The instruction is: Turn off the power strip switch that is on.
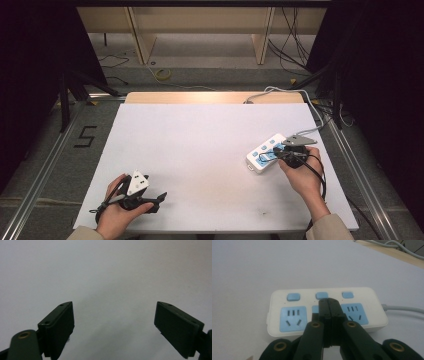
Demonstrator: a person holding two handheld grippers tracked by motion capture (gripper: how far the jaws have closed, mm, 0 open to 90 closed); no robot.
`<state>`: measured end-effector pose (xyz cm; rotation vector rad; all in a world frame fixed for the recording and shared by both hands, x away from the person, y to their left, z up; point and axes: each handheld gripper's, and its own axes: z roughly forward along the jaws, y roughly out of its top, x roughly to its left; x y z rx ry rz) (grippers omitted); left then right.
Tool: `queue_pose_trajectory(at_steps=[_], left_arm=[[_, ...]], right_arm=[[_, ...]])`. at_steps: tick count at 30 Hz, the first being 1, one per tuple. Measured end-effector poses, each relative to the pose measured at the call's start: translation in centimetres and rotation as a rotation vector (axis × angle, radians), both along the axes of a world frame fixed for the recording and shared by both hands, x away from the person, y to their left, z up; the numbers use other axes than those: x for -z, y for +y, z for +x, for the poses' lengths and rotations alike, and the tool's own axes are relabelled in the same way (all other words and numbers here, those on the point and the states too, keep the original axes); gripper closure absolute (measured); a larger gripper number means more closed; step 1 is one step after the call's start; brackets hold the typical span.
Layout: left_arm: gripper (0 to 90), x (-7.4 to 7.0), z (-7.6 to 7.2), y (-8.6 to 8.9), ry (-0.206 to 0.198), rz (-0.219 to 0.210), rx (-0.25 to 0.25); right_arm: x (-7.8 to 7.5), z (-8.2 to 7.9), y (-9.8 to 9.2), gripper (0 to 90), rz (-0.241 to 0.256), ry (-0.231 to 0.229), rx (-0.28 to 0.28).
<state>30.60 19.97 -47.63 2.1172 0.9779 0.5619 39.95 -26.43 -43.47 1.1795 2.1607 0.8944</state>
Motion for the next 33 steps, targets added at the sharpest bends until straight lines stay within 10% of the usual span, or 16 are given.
queue_pose_trajectory(at_steps=[33], left_arm=[[16.0,0.1,0.0,-0.1,-0.003,-0.001,-0.003]], right_arm=[[-0.1,2.5,0.0,90.0,-0.017,0.026,0.042]])
